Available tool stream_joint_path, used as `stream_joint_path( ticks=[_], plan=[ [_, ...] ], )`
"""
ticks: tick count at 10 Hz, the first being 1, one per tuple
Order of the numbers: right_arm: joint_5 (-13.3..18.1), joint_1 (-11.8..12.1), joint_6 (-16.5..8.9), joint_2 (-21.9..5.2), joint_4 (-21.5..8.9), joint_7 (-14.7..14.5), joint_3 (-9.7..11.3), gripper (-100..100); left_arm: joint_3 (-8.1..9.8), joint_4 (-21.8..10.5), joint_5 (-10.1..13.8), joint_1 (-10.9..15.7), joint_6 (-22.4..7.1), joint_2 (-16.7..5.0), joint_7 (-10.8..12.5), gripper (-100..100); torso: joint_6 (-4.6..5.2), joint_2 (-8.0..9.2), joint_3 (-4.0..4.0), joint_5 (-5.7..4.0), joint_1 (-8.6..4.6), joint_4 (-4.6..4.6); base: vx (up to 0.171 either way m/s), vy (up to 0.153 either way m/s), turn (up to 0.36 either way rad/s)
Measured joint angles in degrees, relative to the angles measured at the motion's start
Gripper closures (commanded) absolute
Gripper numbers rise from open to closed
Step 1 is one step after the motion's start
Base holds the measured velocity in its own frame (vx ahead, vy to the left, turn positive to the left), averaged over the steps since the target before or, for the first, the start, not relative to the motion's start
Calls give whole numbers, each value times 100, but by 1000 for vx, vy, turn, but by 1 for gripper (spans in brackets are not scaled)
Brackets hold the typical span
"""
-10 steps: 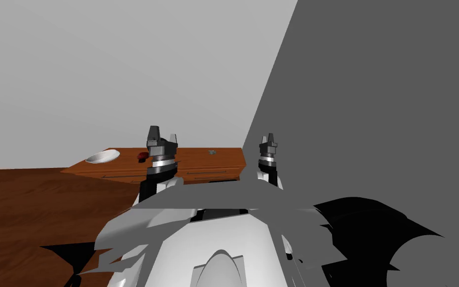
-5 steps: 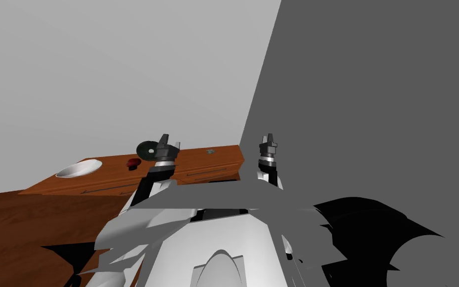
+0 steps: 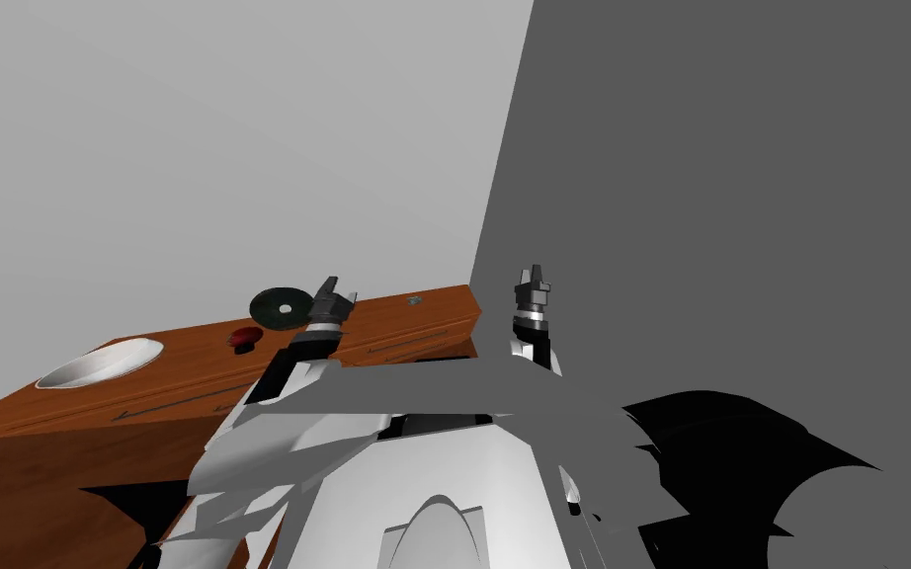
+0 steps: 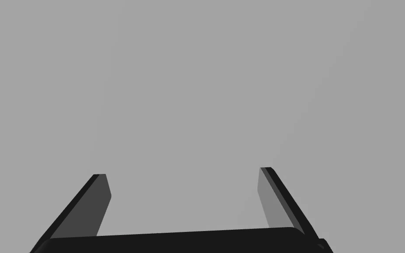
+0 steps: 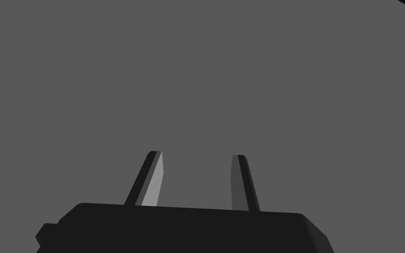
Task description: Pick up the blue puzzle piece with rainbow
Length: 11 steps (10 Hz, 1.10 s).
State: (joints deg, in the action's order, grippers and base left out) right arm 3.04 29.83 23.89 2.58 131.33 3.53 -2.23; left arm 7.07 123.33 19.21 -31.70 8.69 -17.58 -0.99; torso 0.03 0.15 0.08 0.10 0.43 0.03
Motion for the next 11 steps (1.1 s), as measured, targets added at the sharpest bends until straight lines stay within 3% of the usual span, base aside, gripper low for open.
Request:
stream_joint_path(
  ticks=[3,4,6,7,11],
  plan=[
    [0,2,0,0,0,0,-1,0,120,-395,271,46,-344,-185,127,-100,-5,-5,-2,-3,-17,0,-54,50,-196],
    [0,1,0,0,0,0,0,0,151,-527,357,106,-549,-182,131,-100,-2,-9,-4,-3,-17,-1,-63,78,-425],
    [0,2,0,0,0,0,-1,0,321,-698,634,64,-948,-382,271,-100,-7,-5,-2,0,-4,0,-41,55,-71],
    [0,3,0,0,0,0,-1,0,314,-845,676,55,-944,-428,306,-100,-9,-14,-7,-2,-18,-2,-35,24,-281],
    [0,2,0,0,0,0,-1,0,508,-1403,1044,194,-1458,-643,478,-100,-7,-16,-8,-2,-13,-3,-35,47,-243]
  ],
)
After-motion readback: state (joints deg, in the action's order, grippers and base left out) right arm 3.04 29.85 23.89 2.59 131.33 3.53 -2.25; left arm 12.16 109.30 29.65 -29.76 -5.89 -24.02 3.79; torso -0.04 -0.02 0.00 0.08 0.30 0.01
